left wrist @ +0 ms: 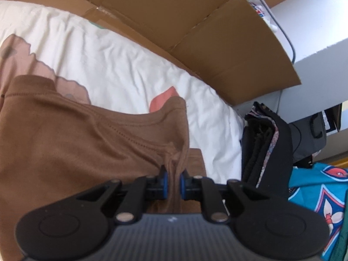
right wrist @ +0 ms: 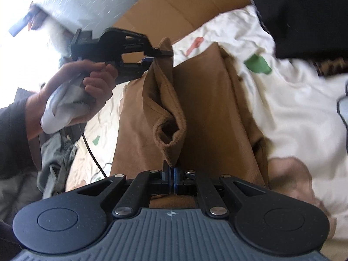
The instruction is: Fold clothes
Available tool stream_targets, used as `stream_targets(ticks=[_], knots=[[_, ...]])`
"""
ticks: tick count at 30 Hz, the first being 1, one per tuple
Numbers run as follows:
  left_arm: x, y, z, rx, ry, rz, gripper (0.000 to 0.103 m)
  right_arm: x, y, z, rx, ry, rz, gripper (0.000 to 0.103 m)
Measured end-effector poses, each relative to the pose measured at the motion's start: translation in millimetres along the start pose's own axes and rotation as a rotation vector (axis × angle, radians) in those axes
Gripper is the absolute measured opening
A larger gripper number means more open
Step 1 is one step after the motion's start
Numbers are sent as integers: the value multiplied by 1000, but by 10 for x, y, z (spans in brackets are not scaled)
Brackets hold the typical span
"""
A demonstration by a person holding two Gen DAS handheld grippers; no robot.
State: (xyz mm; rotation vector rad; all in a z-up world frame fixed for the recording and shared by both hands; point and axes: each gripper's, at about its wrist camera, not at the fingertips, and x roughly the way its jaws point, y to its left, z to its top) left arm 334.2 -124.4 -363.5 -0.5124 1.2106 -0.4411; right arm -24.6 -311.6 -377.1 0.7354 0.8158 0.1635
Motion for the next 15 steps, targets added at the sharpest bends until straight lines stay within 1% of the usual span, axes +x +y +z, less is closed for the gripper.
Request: stream_targets(ticks=[5, 9, 12, 15], knots=[[80, -117, -56, -3, 7, 14, 12, -113, -89, -63, 62, -1, 22, 0], [157, -270, -138, 22, 22, 2, 12, -190, -200, -133, 110, -5, 12, 0], [292, -356, -199, 40, 41, 16, 12, -203, -302, -182, 143, 0, -11, 0], [435, -368, -235, 32, 56, 31, 12, -190, -384, -220, 176, 4, -21, 0]])
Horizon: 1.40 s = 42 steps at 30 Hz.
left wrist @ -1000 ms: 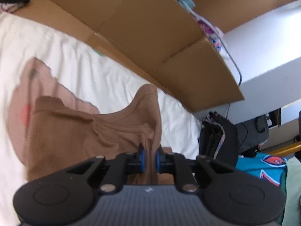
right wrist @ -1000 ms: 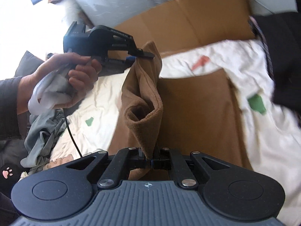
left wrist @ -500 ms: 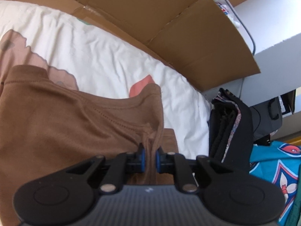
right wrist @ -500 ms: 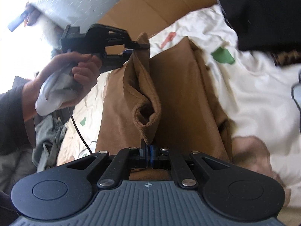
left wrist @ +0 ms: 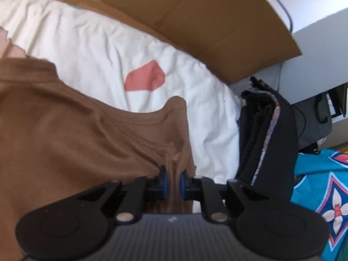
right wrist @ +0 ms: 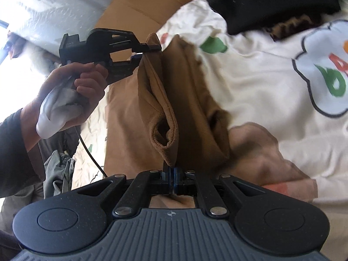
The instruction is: Fold clothes
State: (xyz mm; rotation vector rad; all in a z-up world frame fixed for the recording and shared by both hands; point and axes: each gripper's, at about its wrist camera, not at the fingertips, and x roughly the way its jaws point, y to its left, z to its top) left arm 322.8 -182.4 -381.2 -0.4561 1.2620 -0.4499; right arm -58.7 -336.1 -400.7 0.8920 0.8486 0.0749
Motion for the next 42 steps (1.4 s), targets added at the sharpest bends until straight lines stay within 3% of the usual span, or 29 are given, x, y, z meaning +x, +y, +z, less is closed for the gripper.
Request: stream_targets(ticks=[6, 8, 10, 13, 14, 17, 33, 37, 42], knots=[[207, 31, -23, -23, 15, 30, 12, 40, 23, 35, -34, 13, -58, 5], [239, 28, -18, -28, 16, 36, 12, 25, 33, 67, -42, 4, -73, 20], [238, 4, -18, -21, 12, 44, 12, -1, -8, 97, -16, -16, -82, 26], [218, -39, -24, -8, 5, 55, 12, -23, -123, 125, 47, -37, -81, 23], [211, -54, -25, -7, 2, 57, 12, -22, -144, 127, 54, -39, -76, 12], [191, -99, -30, -4, -7, 64, 12, -18, -169, 109, 57, -36, -69, 3], [371, -301, -92, 24, -12, 118, 12, -96, -236, 69, 62, -30, -90, 2], [426, -361, -35, 44, 16, 134, 20, -64, -299, 67, 89, -9, -108, 3], [165, -475, 42, 86, -6, 76, 29, -154, -248, 115, 58, -8, -120, 6]])
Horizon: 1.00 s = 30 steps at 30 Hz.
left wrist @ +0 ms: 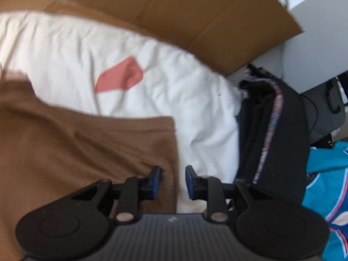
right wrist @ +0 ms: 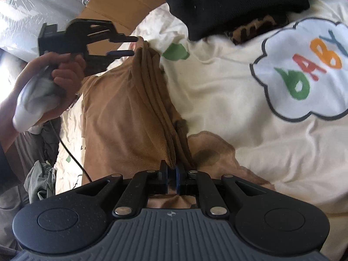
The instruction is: Fold clothes
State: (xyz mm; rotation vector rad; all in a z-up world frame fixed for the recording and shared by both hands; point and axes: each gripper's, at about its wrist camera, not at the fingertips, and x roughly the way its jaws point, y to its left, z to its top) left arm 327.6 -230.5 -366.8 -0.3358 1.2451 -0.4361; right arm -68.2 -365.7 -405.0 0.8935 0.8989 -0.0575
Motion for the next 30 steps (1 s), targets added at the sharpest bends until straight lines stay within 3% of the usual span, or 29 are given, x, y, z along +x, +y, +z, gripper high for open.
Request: stream_targets(ticks=[7, 16, 20, 30], knots=[[-205, -33, -114, 105, 9, 48, 29, -172, -59, 89, -2, -61, -10, 9], [-228, 83, -515, 125, 85, 77, 27, -55, 52, 196, -60, -101, 0, 9], [-132, 49, -574, 141, 96, 58, 19, -17, 171, 242, -101, -111, -2, 9], [216, -6, -521, 152, 102, 71, 19, 119, 253, 365, -150, -116, -47, 9]])
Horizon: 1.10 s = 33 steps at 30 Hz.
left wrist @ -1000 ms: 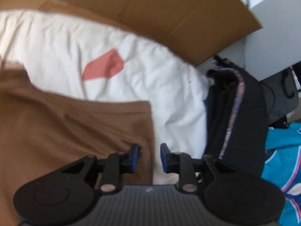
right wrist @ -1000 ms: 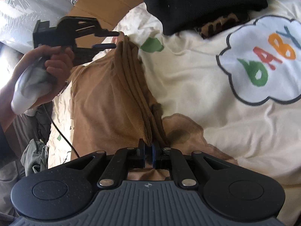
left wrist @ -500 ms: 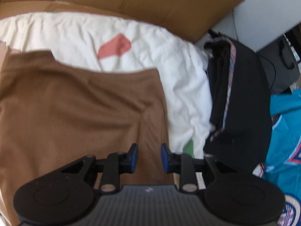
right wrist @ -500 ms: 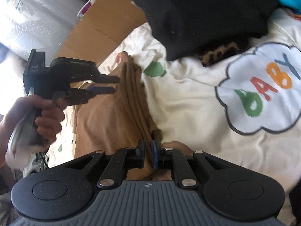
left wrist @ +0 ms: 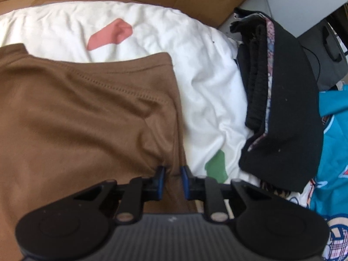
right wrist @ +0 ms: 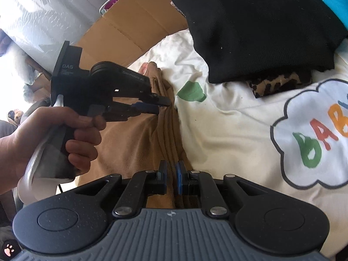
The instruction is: Fold clothes
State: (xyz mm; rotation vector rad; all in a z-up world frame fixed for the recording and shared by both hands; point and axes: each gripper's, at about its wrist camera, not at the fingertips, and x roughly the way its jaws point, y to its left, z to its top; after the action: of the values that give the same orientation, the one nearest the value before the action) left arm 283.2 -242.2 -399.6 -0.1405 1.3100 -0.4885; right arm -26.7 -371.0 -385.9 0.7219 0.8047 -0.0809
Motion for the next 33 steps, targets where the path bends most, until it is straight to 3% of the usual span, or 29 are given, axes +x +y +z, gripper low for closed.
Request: stream_targets(ticks=[5, 9, 15, 24, 33], knots=[[-66, -5, 80, -13, 12, -13, 19, 36, 104, 84, -44, -16, 2, 9], [-318, 42, 171, -27, -6, -37, 38, 55, 198, 205, -69, -36, 20, 10], [-684, 253, 340, 14, -72, 14, 40, 191, 339, 417, -131, -58, 22, 18], [-918, 808, 573, 9, -111, 116, 39, 541, 516, 683, -213, -65, -8, 19], [-969, 1391, 689, -86, -158, 171, 38, 1066, 568, 1211, -317, -30, 16, 17]])
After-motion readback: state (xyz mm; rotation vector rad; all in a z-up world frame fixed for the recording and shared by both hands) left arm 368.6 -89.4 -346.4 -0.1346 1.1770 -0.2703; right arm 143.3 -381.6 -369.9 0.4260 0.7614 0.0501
